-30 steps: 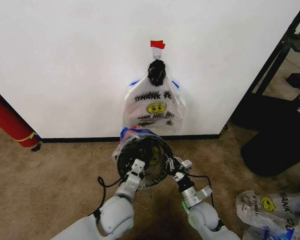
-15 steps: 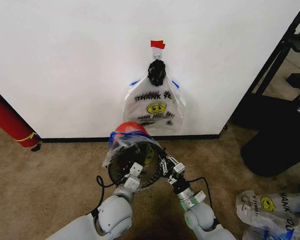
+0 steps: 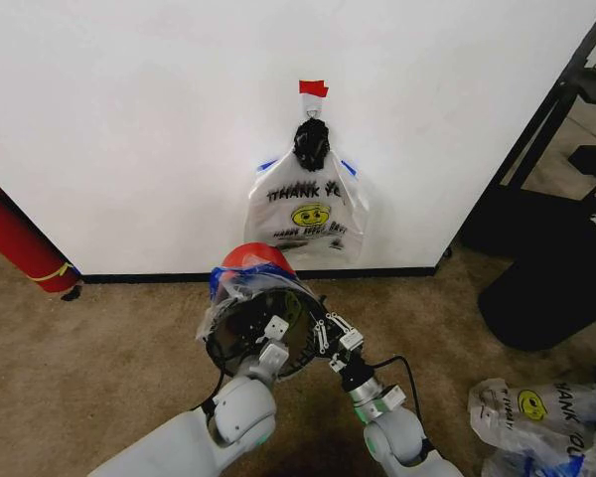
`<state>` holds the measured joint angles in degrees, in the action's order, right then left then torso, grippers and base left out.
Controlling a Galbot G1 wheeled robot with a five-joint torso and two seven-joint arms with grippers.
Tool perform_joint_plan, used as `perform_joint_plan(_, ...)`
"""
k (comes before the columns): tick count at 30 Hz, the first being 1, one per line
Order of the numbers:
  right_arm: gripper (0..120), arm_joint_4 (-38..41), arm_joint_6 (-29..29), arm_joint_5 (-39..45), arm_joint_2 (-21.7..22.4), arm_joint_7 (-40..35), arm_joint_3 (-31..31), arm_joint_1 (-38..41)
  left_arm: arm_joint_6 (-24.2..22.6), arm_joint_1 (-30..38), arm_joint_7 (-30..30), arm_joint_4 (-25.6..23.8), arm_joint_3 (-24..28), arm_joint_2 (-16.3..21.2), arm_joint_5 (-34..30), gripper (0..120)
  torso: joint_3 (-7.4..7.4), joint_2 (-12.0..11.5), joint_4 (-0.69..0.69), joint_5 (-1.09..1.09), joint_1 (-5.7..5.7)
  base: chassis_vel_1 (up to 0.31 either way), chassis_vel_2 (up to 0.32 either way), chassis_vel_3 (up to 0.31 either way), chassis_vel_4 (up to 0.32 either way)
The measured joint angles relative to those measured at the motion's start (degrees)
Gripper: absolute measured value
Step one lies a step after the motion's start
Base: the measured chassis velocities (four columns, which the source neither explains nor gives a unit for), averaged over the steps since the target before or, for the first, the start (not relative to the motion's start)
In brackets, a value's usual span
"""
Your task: Pick up the garbage bag from the wall and place it over the trash bin.
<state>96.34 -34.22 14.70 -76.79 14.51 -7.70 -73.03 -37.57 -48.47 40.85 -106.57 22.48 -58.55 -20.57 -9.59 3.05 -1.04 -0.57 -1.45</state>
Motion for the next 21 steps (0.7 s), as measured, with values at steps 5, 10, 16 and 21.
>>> perform_joint_plan(5,0,-0.46,0.24,1.18,-0.03,-0.22,0.38,-0.19,3.78,1.83,-1.54,2.62,0.24,-1.94,1.06,0,0.00,0.00,0.00,0.00,0.00,0.000,0.000,0.000,0.000)
perform_joint_plan(10,0,-1.26,3.41,5.04,0.22,-4.96,1.16,-0.16,12.16,-1.00,-6.27,-0.82,0.16,-0.41,5.09,0,0.00,0.00,0.00,0.00,0.00,0.000,0.000,0.000,0.000)
perform_joint_plan(16,0,-0.97,10.07,15.52,0.73,-11.88,2.87,0.53,17.79,-6.32,-9.91,-8.01,-1.09,3.89,6.18,1,0.00,0.00,0.00,0.00,0.00,0.000,0.000,0.000,0.000)
perform_joint_plan(21,0,0.39,14.77,22.55,0.83,-16.10,3.52,1.25,24.29,-10.78,-17.01,-13.24,-5.88,7.91,5.93,16,0.00,0.00,0.01,-0.01,0.00,0.000,0.000,0.000,0.000)
